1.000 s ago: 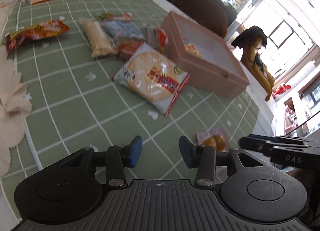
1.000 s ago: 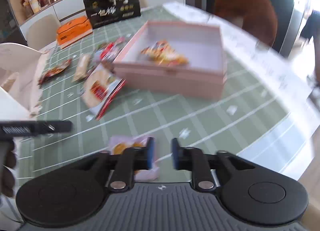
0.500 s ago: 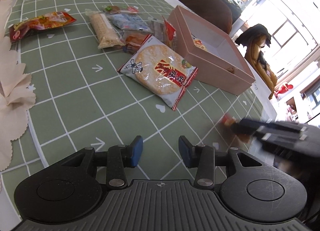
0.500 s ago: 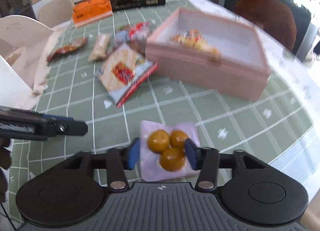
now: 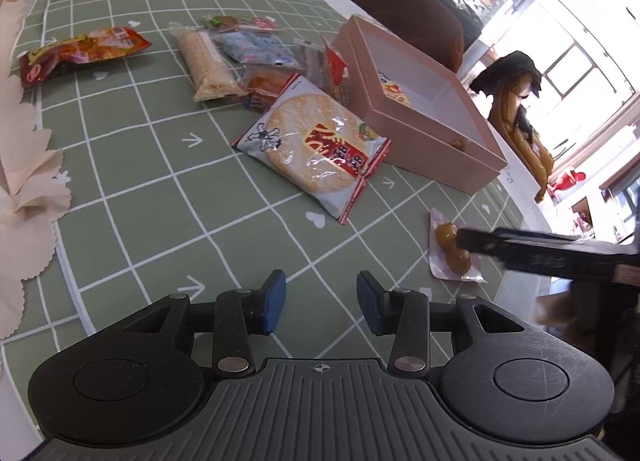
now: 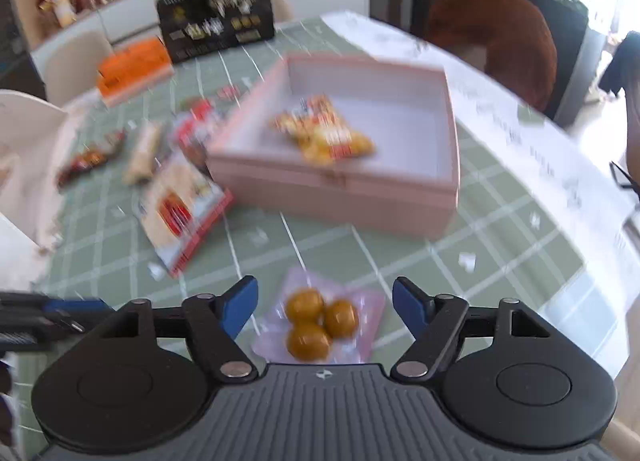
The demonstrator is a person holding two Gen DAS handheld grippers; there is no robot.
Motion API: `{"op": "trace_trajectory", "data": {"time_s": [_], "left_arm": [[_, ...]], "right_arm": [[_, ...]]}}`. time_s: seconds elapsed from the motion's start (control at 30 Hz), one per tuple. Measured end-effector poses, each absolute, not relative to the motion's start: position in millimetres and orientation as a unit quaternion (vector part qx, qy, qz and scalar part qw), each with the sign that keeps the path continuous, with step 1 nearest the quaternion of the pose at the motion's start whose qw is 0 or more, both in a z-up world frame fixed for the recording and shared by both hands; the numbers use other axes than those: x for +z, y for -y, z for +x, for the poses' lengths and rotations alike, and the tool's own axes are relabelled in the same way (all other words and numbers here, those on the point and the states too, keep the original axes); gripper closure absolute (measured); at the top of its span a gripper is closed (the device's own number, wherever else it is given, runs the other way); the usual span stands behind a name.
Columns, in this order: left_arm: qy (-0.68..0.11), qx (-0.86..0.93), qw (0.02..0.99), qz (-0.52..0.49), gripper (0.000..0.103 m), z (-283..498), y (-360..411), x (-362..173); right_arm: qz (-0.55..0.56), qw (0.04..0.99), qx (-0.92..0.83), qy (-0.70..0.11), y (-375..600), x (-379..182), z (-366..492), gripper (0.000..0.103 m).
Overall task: Organize snacks
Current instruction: 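Carry the three-egg pack to the pink box with the right gripper and release it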
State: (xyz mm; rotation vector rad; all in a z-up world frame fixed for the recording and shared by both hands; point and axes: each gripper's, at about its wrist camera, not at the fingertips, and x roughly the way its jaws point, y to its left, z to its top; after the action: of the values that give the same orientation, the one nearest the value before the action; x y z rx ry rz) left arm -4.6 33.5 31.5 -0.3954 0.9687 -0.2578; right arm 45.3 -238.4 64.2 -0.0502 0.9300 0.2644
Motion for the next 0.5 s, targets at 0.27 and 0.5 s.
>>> {"op": "trace_trajectory", "data": {"time_s": [0.27, 0.5], "left_arm": [[-0.46, -0.142, 0.86, -0.168, 0.058, -2.8, -21.7, 37.6], [-0.466, -0.141, 0.857, -0.171, 0.058, -3.3, -21.6, 32.7]], "right_arm": [[-0.03, 0.875, 0.109, -0.472, 218.8, 29.1, 45.9, 0.024], [-0.05, 0.88, 0.139, -0.452, 219.1, 49.6, 31.9, 0.048]]}}
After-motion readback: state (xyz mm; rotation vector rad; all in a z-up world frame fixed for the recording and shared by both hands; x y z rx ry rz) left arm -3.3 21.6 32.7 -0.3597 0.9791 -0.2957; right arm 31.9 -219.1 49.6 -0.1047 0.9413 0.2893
